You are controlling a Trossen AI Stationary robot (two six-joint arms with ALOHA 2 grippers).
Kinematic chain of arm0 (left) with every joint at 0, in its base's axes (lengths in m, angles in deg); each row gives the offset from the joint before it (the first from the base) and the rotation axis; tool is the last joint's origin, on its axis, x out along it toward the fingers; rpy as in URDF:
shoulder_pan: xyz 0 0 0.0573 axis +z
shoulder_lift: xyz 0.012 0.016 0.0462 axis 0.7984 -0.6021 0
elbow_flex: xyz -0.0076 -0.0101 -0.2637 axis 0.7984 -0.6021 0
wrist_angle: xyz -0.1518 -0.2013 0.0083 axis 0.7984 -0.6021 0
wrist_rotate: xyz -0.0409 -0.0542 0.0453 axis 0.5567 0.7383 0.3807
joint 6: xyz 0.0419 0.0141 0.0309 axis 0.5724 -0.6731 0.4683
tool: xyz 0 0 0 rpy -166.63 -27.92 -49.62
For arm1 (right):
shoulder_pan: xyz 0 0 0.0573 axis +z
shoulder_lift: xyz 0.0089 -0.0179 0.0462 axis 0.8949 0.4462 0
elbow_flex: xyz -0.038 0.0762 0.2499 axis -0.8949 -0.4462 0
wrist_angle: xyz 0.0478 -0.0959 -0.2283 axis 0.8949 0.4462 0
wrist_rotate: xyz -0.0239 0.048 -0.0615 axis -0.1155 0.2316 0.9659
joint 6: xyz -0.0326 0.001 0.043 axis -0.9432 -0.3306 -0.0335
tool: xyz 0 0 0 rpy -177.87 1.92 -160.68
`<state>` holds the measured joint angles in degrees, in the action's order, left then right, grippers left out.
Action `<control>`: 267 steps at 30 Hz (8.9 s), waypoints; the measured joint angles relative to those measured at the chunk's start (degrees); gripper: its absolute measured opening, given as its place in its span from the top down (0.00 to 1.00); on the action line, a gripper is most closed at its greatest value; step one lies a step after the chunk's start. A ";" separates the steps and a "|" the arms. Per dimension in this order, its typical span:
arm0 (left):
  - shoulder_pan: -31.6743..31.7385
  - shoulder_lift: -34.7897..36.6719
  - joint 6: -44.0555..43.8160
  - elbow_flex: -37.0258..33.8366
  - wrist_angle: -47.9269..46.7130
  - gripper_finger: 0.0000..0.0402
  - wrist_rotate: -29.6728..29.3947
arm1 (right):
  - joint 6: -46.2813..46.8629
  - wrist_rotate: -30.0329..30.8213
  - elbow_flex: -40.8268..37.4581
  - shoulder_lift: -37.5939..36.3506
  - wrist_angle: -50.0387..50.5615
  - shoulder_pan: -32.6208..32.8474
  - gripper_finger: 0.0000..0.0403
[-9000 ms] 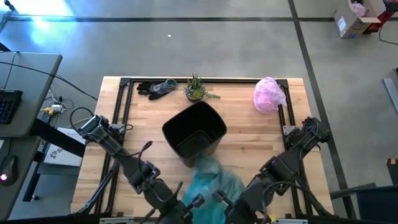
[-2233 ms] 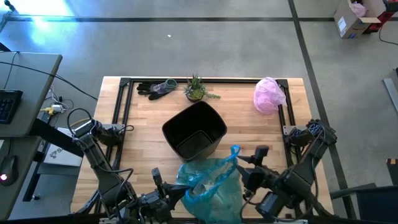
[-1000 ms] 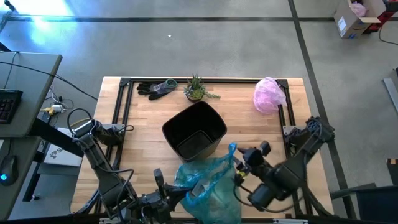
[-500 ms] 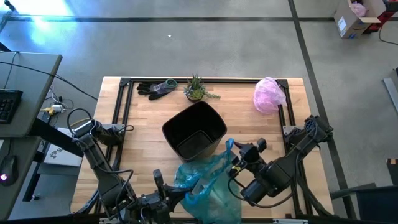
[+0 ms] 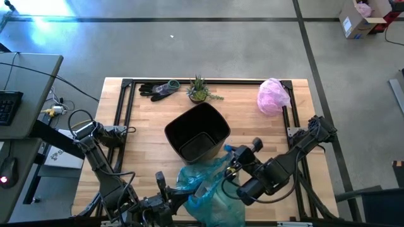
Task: Place trash/remove bag and relplace
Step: Close the blue trash bag
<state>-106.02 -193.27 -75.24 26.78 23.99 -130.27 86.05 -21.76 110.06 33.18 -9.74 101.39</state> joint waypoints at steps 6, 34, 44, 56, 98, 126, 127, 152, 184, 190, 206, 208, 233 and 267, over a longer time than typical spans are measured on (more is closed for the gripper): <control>0.00 0.02 0.45 0.00 -0.02 1.00 -0.60 | -8.31 0.99 0.02 0.00 -6.27 0.66 1.00; 1.39 0.73 59.06 17.36 49.80 1.00 16.55 | -53.29 2.32 -0.09 -9.73 -48.97 9.49 1.00; 5.60 -0.60 35.67 16.90 31.85 1.00 17.71 | -93.98 -3.84 0.22 -12.82 -89.01 11.76 1.00; 4.97 0.06 43.79 17.19 37.63 1.00 29.62 | -82.16 -11.94 0.03 -11.87 -80.77 8.07 1.00; 14.72 1.60 18.83 16.89 21.03 1.00 35.73 | -69.36 -18.98 6.68 -13.43 -59.11 6.67 1.00; 19.66 2.95 12.84 17.41 14.71 0.99 43.79 | -71.08 -43.22 7.08 -10.19 -70.22 -2.35 1.00; 19.69 2.83 12.57 17.34 13.90 0.98 43.85 | -71.76 -42.98 7.08 -10.09 -70.51 -2.24 1.00; 23.52 -0.57 7.38 17.25 14.36 0.73 49.06 | -67.22 -47.26 8.39 -8.28 -70.07 -3.67 1.00; 19.30 0.31 21.23 17.14 16.39 1.00 38.91 | -72.16 -26.45 8.35 -8.44 -63.48 4.95 0.74; 17.77 3.66 22.75 17.49 15.16 1.00 33.08 | -73.65 -18.22 8.15 -8.31 -63.04 8.47 0.53; 5.03 11.49 26.55 17.35 2.86 1.00 2.34 | -74.82 -14.71 8.21 -8.44 -64.05 11.30 0.45; 3.57 12.60 26.60 17.35 1.81 1.00 -1.59 | -74.66 -15.90 8.23 -8.44 -64.10 10.19 0.45; -4.68 15.76 4.73 13.62 -25.85 0.85 -9.76 | -70.43 -16.29 8.31 -8.52 -59.27 8.39 0.45; -1.55 16.06 -71.41 -16.03 -61.87 0.61 39.93 | -57.19 -36.25 8.31 5.94 -40.04 1.65 0.45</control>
<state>-107.57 -177.21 -146.65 10.75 -37.88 -90.34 28.86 -58.01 118.37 39.12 -49.77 103.04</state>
